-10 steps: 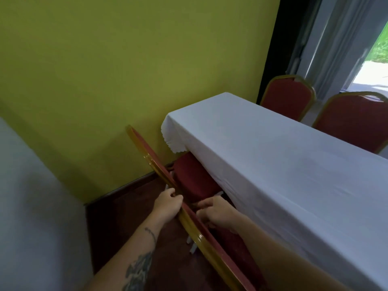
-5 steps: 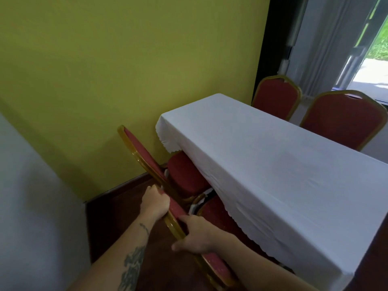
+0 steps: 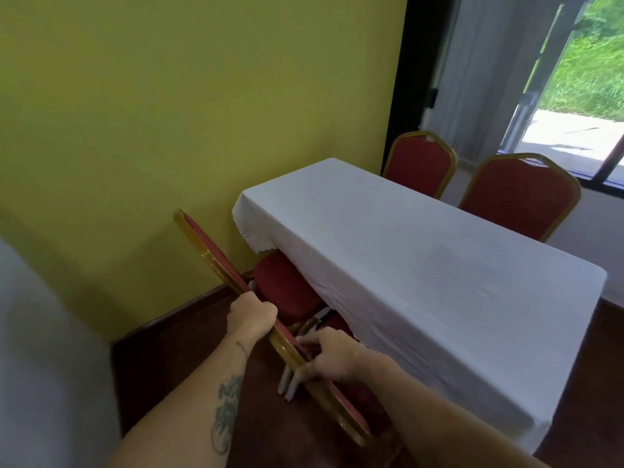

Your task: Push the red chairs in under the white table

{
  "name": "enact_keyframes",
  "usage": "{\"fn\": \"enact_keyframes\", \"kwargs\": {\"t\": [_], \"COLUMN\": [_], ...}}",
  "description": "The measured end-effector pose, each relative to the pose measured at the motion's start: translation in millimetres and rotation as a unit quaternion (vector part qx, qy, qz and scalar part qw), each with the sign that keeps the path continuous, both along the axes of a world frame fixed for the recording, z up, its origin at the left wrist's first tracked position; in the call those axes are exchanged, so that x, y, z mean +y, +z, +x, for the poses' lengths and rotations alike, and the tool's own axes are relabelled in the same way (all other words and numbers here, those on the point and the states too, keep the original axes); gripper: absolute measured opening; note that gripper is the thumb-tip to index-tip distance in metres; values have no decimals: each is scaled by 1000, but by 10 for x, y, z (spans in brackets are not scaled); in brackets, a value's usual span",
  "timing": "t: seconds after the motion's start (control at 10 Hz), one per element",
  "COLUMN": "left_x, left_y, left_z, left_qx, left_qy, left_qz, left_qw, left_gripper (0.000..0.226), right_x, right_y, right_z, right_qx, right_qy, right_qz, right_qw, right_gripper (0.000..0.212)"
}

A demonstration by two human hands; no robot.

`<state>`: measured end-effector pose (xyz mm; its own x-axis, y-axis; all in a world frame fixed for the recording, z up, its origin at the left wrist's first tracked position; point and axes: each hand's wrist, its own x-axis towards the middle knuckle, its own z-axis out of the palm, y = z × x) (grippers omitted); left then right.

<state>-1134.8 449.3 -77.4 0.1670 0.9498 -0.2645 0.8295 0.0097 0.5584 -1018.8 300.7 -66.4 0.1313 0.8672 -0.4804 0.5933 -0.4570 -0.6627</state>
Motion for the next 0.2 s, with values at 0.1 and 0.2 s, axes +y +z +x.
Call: {"fn": "enact_keyframes", "kwargs": {"t": [0.1, 0.2], "left_x": [-37, -70], "left_y": [236, 514], "left_z": [-16, 74], "left_qx": [32, 28], "left_qy": [-33, -55], "left_qz": [4, 46], "left_qw": [999, 997], "left_gripper": [40, 45], "right_x": [-17, 23], "right_y": [133, 440], "right_z": [304, 643], "right_qx": [-38, -88], "right_qy": [-50, -88], "right_qz": [26, 47], "right_qw": [998, 991], "right_gripper": [61, 67]}}
